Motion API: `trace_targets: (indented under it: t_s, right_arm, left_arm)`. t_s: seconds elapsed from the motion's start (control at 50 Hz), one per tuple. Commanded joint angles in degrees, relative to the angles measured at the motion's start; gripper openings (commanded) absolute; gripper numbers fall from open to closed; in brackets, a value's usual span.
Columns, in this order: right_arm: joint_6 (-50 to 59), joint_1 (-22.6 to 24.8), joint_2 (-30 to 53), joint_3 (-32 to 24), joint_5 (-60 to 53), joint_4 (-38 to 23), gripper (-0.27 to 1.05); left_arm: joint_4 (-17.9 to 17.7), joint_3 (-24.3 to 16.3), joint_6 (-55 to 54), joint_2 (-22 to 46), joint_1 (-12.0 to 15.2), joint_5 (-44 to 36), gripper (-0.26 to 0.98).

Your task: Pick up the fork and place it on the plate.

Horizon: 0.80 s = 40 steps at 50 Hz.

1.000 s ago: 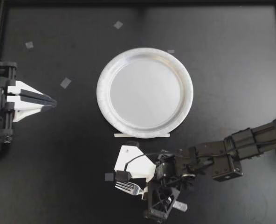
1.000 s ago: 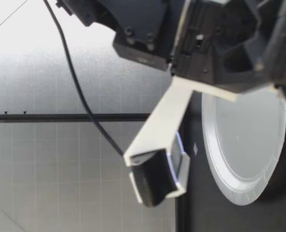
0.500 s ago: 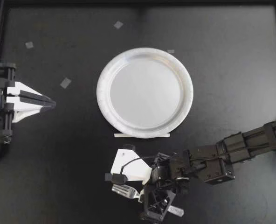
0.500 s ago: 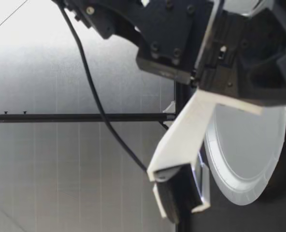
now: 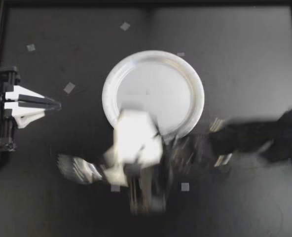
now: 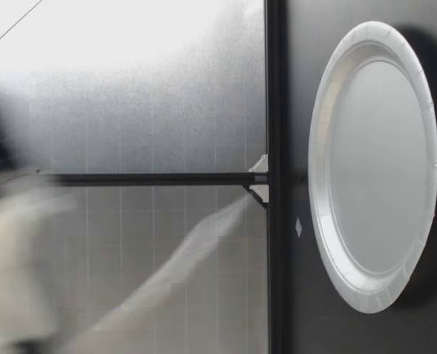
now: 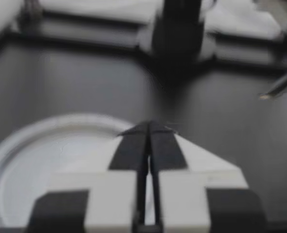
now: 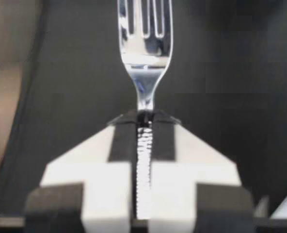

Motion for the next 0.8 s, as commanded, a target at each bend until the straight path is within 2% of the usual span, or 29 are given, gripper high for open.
trace_targets:
  t_s: [0.0, 0.12, 0.22, 0.26, 0.6, 0.78]
  right_arm:
    - [-0.5, -3.2, -1.7, 0.4, -8.4, -4.0, -0.02]
    - [-2.5, -7.0, -1.1, 2.4, -20.0, -6.7, -0.02]
    - [-4.7, -10.2, -0.9, 4.4, -29.9, -6.9, -0.02]
    - [-5.4, -10.8, -0.8, 4.9, -32.7, -6.9, -0.02]
    - [-9.1, -12.0, 2.5, 5.1, -46.3, -6.9, -0.02]
    - [-9.3, -12.3, 4.1, 4.7, -49.2, -6.9, -0.02]
  left_arm:
    - [1.6, -1.6, 0.0, 1.9, 0.1, -4.4, 0.14]
    - [4.5, -4.0, -0.6, 4.0, 0.1, -4.2, 0.4]
    - [4.4, -5.4, -1.0, 5.2, 0.1, -4.6, 0.66]
    - [4.5, -5.5, -1.0, 5.6, 0.1, -4.8, 0.7]
    - [4.7, -7.0, -0.2, 11.4, 0.1, -13.7, 0.65]
    - [5.8, -9.0, -0.3, 16.2, 0.1, -14.6, 0.64]
